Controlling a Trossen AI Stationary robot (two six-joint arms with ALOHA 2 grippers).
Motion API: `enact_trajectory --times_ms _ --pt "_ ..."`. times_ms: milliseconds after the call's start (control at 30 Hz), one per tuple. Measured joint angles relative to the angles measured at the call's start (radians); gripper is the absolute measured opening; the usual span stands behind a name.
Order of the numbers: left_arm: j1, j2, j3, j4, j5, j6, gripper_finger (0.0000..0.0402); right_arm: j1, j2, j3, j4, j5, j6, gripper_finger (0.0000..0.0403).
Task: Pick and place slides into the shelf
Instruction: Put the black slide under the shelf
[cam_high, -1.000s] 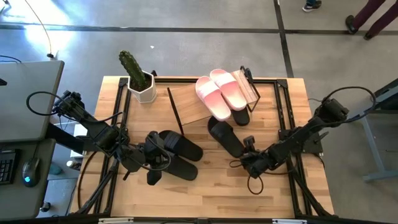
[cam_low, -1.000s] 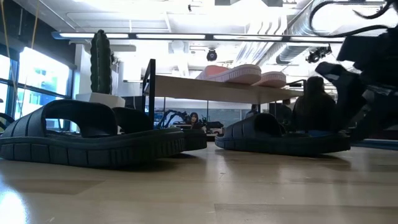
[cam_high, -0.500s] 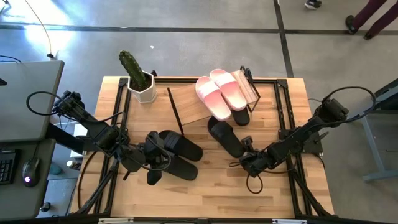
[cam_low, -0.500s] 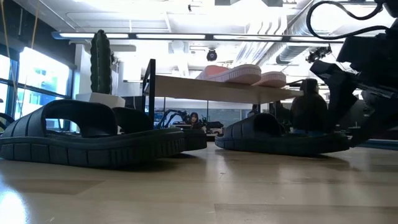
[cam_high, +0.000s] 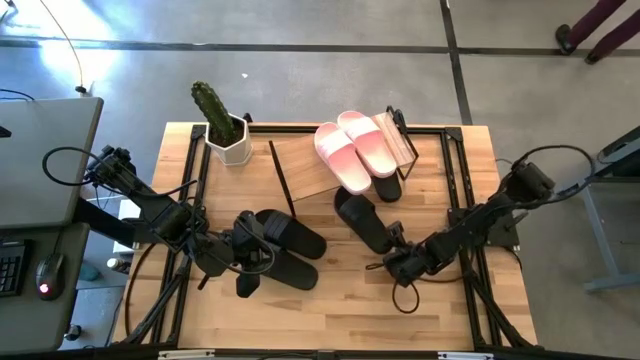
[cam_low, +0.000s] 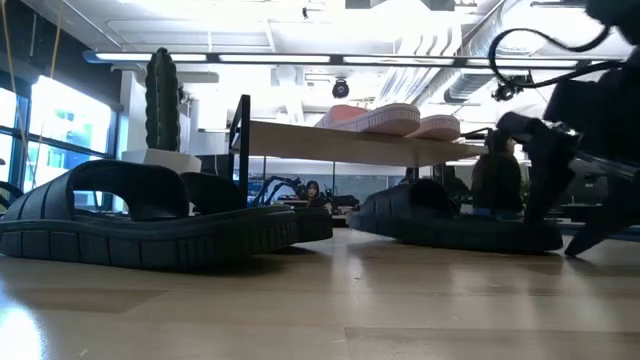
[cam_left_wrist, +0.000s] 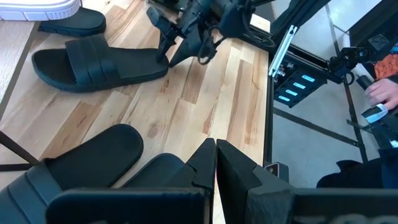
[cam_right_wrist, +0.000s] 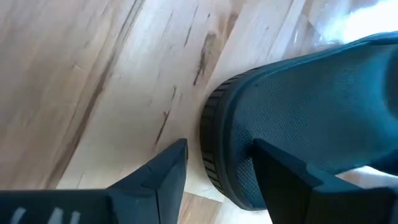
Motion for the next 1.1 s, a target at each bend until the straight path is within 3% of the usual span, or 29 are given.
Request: enact_trajectory --times_ms 133,367,700,900,1100 --pt "0.0 0.0 0.0 0.0 0.0 0.0 0.0003 0.011 0.037 0.001 0.013 0.087 0.053 0.0177" --pt "0.0 0.0 0.0 0.0 0.0 0.0 0.0003 0.007 0.043 -0.003 0.022 0.146 0.072 0.0164" --pt "0.0 0.0 0.0 0.001 0.0 0.0 0.0003 0.007 0.043 0.0 0.021 0.176 0.151 0.0021" --pt "0.0 0.0 0.0 0.001 0.0 0.0 0.0003 0.007 0.043 0.096 -0.085 0.304 0.209 0.0023" --pt "0.0 0.0 0.0 0.001 0.0 0.0 0.0003 0.003 0.043 0.205 -0.141 0.263 0.148 0.002"
